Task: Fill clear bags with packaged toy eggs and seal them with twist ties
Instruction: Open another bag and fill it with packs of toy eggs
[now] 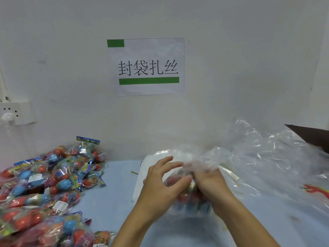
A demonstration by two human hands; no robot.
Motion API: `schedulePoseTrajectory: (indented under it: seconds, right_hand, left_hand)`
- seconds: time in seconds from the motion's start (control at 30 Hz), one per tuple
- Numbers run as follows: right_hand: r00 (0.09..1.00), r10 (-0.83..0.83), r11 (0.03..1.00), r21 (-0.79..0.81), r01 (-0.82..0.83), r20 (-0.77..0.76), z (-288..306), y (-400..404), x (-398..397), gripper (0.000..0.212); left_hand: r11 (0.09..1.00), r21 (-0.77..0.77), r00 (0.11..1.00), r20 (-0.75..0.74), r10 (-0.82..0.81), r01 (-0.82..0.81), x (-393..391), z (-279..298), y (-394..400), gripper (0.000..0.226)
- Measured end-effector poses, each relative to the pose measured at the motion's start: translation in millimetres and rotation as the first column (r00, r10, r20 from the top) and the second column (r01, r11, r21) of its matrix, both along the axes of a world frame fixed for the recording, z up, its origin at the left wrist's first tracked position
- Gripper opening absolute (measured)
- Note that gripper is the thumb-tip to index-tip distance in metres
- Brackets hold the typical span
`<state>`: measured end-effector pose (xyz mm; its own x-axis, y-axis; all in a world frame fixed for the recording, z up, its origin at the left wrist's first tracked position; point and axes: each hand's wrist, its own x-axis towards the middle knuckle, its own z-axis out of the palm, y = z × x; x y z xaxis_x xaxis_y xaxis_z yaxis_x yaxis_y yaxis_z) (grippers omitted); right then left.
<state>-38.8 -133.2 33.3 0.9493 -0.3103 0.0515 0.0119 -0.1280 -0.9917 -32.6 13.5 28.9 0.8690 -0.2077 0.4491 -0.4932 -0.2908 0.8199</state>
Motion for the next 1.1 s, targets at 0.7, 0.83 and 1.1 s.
schedulePoseTrajectory:
  seconds: [0.7,0.83,1.1]
  right_hand:
    - [0.941,0.181,0.895,0.348,-0.278,0.287,17.3,17.6,-10.7,0.041]
    - [0.886,0.259,0.851,0.342,-0.397,0.385,16.4,14.9,-10.5,0.049]
    - [0.920,0.222,0.903,0.289,-0.319,0.323,18.7,15.3,-9.7,0.045]
  left_hand:
    - [0.803,-0.591,0.828,-0.413,-0.380,0.074,11.9,-3.9,8.0,0.059]
    - [0.697,-0.697,0.584,-0.499,-0.641,0.170,10.1,-3.1,12.0,0.061]
    - [0.723,-0.665,0.477,-0.581,-0.659,0.190,17.7,-12.9,16.5,0.075]
